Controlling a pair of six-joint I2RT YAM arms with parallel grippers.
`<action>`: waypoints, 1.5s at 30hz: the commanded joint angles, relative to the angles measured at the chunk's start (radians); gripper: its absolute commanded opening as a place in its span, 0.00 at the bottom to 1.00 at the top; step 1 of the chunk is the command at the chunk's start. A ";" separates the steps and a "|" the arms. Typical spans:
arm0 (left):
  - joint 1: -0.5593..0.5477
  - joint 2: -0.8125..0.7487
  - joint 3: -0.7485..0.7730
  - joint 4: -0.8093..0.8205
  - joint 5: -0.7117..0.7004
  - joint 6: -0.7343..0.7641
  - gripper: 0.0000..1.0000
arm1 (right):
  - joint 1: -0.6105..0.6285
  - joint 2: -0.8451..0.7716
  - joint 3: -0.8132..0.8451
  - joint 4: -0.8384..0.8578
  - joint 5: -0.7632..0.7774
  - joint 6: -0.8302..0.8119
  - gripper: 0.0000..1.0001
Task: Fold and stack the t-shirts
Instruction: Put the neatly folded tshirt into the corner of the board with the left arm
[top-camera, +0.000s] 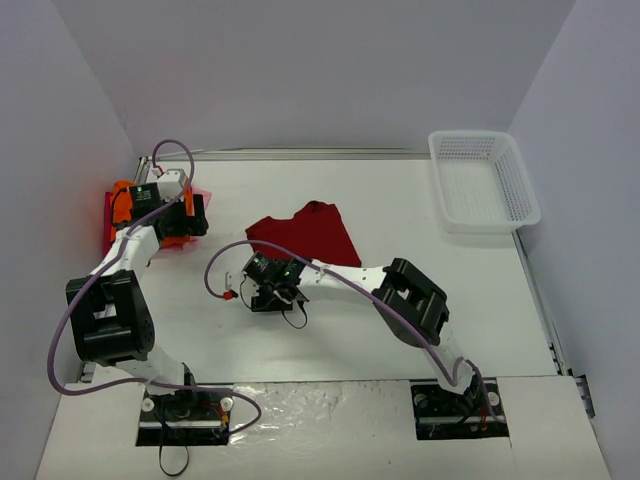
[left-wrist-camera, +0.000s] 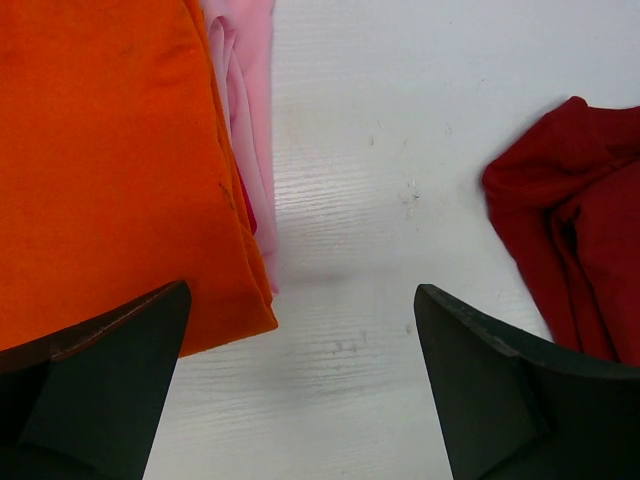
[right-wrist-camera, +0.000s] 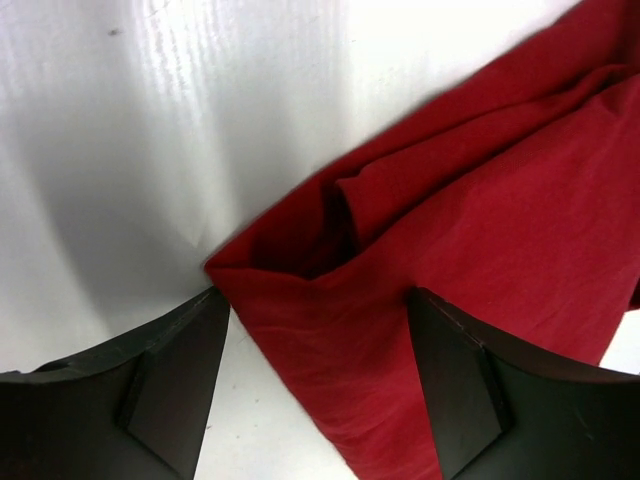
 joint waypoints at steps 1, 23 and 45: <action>0.003 -0.054 0.033 -0.008 0.023 -0.011 0.94 | -0.014 0.025 0.034 0.021 0.066 0.003 0.68; -0.082 0.059 0.167 -0.154 0.080 -0.043 0.94 | -0.127 -0.025 0.075 0.023 0.115 -0.003 0.00; -0.258 0.386 0.260 0.216 0.551 -0.715 0.94 | -0.193 -0.010 0.195 -0.069 0.123 0.023 0.00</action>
